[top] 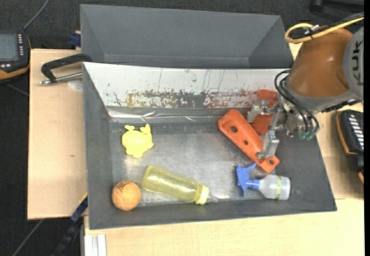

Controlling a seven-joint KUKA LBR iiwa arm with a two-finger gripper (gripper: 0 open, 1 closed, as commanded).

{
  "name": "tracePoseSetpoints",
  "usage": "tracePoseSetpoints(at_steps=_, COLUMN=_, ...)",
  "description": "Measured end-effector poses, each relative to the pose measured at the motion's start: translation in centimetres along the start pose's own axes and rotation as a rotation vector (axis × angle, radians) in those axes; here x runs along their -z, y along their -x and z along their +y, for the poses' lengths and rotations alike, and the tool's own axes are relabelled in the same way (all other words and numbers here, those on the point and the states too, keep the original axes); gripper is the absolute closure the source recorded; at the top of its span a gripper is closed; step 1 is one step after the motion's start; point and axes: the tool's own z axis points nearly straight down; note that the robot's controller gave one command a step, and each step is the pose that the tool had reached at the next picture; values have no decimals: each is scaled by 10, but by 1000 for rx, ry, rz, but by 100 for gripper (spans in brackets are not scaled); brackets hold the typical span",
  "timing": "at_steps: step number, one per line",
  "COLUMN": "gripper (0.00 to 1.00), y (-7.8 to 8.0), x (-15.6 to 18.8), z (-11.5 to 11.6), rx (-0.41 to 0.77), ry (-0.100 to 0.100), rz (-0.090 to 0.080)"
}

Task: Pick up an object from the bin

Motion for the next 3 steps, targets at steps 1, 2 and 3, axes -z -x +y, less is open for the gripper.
tracePoseSetpoints(at_steps=1, gripper=0, y=-5, x=-27, z=7, rx=-60, ry=0, rz=0)
tracePoseSetpoints(at_steps=2, gripper=0, y=-2, x=-51, z=-6, rx=-236, ry=2, rz=-1)
tracePoseSetpoints(at_steps=3, gripper=100, y=30, x=-67, z=-6, rx=74, ry=13, rz=21)
